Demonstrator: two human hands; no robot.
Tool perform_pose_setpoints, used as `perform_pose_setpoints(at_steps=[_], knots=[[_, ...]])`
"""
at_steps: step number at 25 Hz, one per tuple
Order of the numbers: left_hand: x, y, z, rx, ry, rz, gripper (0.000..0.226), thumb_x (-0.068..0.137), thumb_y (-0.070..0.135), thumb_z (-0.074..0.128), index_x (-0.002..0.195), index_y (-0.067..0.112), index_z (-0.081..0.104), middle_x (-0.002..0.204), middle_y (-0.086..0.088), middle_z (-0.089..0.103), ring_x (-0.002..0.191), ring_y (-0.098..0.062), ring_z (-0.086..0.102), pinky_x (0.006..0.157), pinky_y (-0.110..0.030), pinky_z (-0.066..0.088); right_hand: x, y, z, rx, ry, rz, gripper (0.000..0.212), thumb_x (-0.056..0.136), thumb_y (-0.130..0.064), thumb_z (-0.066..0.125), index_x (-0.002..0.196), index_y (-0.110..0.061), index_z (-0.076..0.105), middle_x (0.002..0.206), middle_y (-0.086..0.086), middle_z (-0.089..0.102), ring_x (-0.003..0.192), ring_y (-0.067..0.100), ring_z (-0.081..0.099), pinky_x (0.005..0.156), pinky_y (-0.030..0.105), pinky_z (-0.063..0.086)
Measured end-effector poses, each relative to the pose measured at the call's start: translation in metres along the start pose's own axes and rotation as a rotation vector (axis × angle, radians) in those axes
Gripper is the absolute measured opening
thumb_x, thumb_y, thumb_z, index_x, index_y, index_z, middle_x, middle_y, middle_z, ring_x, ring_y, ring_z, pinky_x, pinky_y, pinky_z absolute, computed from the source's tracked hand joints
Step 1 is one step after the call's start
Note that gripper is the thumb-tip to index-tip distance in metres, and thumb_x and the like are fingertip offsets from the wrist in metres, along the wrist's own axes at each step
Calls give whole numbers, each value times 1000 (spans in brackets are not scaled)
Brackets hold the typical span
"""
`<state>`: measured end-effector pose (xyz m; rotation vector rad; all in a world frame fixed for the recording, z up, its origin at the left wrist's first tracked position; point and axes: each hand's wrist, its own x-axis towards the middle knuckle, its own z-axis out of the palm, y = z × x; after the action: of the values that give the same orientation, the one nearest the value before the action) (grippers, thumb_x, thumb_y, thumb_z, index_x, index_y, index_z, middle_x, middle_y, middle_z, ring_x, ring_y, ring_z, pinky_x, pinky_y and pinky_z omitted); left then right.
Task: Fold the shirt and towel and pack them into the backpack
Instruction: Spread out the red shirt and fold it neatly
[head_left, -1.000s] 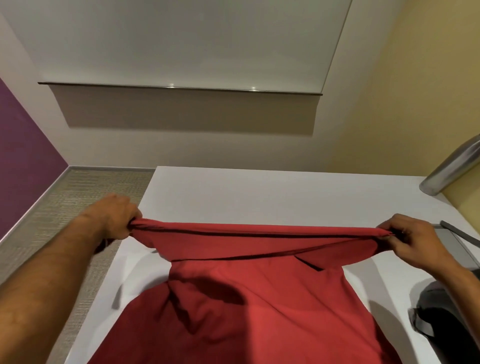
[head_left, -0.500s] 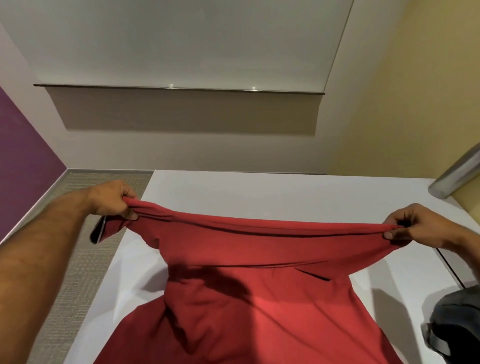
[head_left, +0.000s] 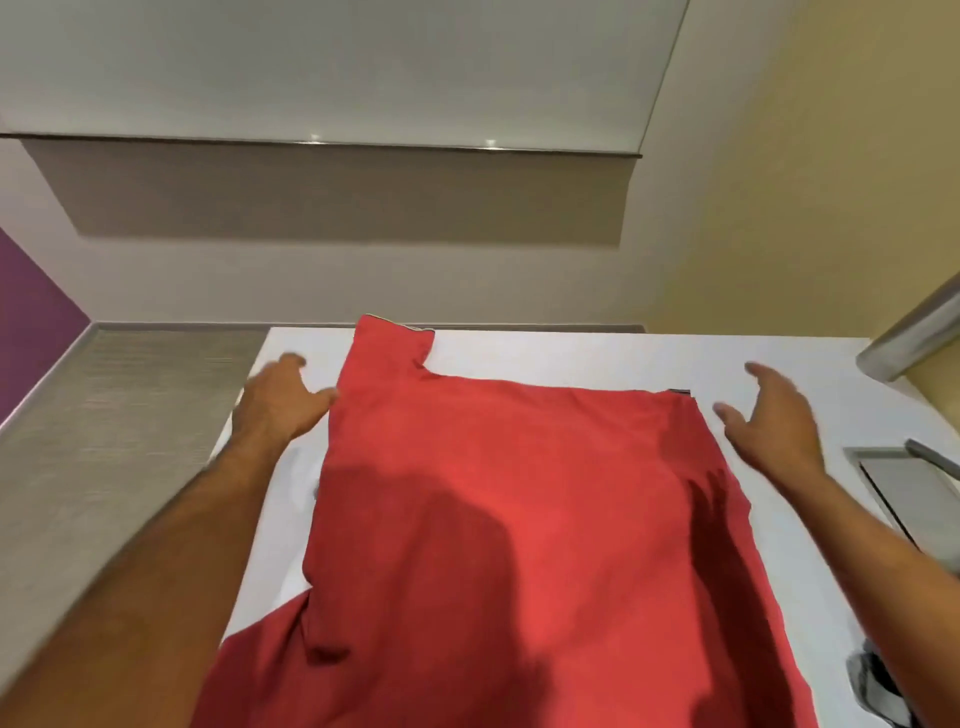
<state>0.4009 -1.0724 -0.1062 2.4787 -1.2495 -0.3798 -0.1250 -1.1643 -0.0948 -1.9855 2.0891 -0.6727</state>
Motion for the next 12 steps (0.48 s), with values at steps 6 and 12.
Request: perform_pose_setpoints(at_steps=[6,12], knots=[[-74,-61,59,-143,-314,-255,16,86,21,63,78,10,72,78,-11,74,75,-31,70,72,-33,57,-120,27,59,43,-161,-47,55,95,-41,48,137,-5,49,142,17,51,131,33,47,110,44,37],[-112,-93,61,-257,-406,-329,17,75,6,61,66,11,74,63,-6,72,60,-22,67,59,-28,55,-175,66,92,-232,-447,-16,82,94,-66,26,156,-15,12,164,8,5,151,22,-2,121,45,1]])
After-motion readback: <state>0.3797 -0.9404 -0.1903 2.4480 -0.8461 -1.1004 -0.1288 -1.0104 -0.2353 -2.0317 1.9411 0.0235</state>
